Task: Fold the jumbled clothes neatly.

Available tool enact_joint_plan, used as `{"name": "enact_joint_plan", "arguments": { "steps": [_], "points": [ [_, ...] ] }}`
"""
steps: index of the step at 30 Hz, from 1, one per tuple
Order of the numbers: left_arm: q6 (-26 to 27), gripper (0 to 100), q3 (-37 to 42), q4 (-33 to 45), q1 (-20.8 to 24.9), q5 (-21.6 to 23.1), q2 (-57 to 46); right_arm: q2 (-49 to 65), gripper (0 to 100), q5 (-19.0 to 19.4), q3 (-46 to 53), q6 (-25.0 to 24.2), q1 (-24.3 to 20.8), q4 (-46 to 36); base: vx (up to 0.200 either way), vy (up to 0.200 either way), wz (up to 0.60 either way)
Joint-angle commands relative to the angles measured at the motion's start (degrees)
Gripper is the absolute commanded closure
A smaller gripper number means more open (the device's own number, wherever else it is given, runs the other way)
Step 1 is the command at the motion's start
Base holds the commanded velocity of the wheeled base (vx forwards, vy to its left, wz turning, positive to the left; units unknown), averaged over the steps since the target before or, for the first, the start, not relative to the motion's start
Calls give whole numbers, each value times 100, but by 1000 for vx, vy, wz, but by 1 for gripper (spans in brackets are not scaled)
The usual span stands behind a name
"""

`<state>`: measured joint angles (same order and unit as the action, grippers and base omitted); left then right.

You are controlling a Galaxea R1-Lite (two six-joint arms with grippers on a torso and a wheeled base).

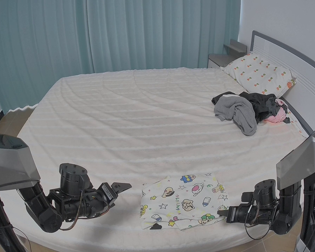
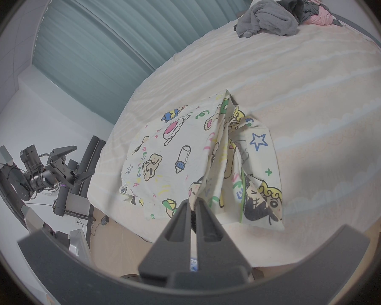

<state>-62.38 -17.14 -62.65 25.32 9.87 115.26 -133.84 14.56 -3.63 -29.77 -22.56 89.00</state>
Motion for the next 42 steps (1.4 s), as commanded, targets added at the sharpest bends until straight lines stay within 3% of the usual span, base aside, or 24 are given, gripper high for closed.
{"name": "enact_joint_plan", "arguments": {
  "steps": [1, 9, 41, 42],
  "points": [
    [-2, 0, 0, -2, -1, -3, 14, 139, 100, 3, 170, 129, 50, 56, 0, 0, 0],
    [6, 0, 0, -2, -1, -3, 5, -125, 100, 30, 144, 419, 499, 56, 0, 0, 0],
    [6, 0, -17, -19, -1, 32, 146, -599, 100, -5, 275, 999, 631, 38, 0, 0, 0],
    [6, 0, -26, -19, -1, 41, 163, -564, 0, -23, 275, 1008, 595, 47, 0, 0, 0]
  ]
}}
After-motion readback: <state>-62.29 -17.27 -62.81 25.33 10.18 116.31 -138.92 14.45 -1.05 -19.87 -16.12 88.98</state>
